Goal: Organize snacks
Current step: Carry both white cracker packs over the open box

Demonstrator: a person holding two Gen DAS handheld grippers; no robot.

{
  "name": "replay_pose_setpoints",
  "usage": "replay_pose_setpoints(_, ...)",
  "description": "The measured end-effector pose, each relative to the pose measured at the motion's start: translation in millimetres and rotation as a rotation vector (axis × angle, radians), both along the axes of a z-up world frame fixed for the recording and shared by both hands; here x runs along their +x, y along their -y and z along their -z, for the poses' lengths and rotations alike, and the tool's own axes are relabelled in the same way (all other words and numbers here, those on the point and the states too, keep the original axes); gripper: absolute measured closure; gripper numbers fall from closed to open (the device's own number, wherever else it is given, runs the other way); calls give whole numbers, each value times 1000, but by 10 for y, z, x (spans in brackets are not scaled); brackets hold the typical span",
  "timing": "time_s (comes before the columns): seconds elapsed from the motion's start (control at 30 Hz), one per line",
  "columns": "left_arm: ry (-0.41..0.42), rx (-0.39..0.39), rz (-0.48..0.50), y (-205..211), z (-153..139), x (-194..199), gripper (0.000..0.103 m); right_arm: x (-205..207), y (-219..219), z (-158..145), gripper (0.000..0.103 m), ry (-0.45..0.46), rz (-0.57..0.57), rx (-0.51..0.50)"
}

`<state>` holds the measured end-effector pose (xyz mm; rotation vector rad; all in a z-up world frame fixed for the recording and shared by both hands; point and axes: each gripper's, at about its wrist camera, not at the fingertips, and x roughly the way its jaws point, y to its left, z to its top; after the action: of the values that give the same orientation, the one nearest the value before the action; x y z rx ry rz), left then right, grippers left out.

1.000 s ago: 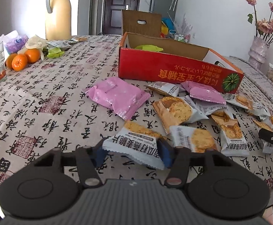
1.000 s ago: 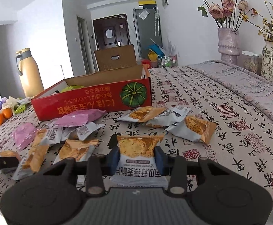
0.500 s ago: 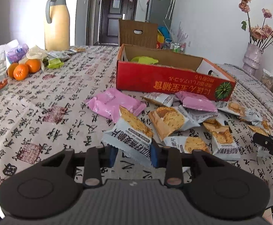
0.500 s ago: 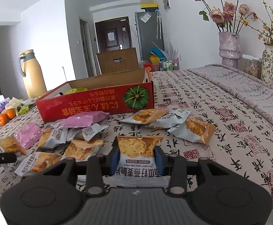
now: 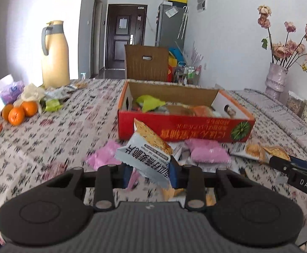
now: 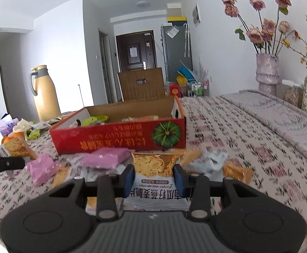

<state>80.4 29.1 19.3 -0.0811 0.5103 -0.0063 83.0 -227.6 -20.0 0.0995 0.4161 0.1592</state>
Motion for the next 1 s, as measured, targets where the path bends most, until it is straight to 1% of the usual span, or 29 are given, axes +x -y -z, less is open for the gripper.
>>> replay_pose_setpoints(0.23,48,11,19,87,-200,313,68,262,-58,-228,64,68,-11,3)
replay_pose_setpoints(0.5,59,21,29,138,-351,783,68,697,-126,-435,64,123,-21,18)
replay_pose_setpoints(0.8,66,51,33,226,-453,1342,68,1342,-209,-550,64,120,-28,16)
replay_pose_setpoints(0.9,64,59,27,247,-434,1545,68,1564,-256,-566,64,119,-21,12)
replay_pose_setpoints(1.0,53,50,10,231,-358,1736,68,1759,-291,-523,64,113,-9,21)
